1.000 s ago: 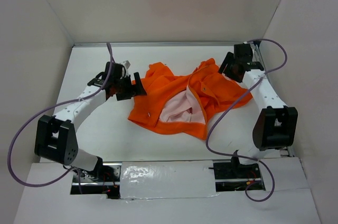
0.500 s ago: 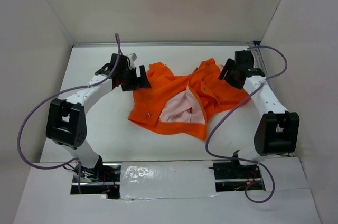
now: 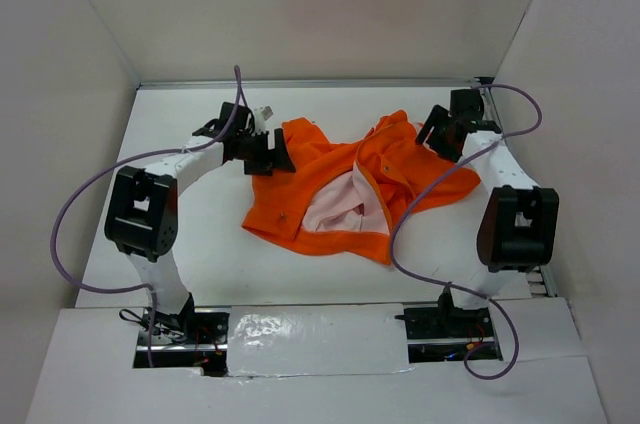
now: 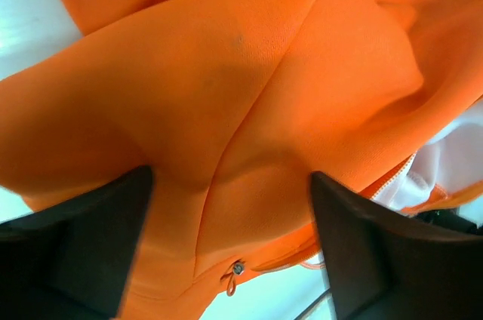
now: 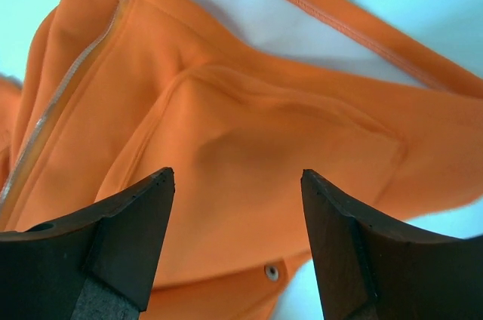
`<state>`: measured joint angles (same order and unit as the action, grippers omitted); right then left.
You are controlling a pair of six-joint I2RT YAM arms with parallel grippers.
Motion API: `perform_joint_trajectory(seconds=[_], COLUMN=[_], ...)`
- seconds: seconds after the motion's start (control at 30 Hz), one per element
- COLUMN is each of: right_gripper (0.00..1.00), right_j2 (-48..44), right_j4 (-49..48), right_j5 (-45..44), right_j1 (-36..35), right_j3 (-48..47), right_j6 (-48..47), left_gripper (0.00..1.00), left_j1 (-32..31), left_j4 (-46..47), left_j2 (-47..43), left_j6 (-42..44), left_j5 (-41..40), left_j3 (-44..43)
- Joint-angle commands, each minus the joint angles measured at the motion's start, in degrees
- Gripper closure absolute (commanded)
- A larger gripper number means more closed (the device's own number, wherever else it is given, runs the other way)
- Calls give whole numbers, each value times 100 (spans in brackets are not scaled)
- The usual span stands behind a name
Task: Zip up the jacket
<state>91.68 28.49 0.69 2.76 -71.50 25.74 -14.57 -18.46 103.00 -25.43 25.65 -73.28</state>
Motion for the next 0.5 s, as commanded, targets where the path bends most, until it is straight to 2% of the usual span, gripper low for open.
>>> perform_joint_trajectory(seconds=[0.0, 0.03, 0.07, 0.1, 0.13, 0.17, 0.3, 0.47], right_gripper=[25, 24, 14, 14, 14, 14, 15, 11], right_j2=[385, 603, 701, 815, 964, 1001, 800, -351], right_j4=[-326, -300, -265, -187, -169, -177, -467, -336], right_j5=[20, -33, -42, -34, 1, 54, 64, -587], right_j1=[-39, -39, -30, -48, -48, -65, -171, -557], right_j3=[-302, -320, -338, -355, -347, -225, 189, 697], right_j6=[-182, -174, -192, -183, -192, -183, -8, 98], left_gripper=[10, 18, 29, 66, 88, 100, 100, 100], left_j1=[-46, -46, -64, -64, -72, -55, -72, -90], left_j4=[97, 132, 158, 184, 228, 263, 580, 624], left_j2=[237, 290, 308, 352, 361, 344, -148, -1113], left_j6=[231, 249, 258, 258, 240, 197, 135, -295], left_j5=[536, 607, 747, 836, 932, 985, 1205, 1065], left_j3=[-240, -231, -188, -161, -126, -4, 506, 1191])
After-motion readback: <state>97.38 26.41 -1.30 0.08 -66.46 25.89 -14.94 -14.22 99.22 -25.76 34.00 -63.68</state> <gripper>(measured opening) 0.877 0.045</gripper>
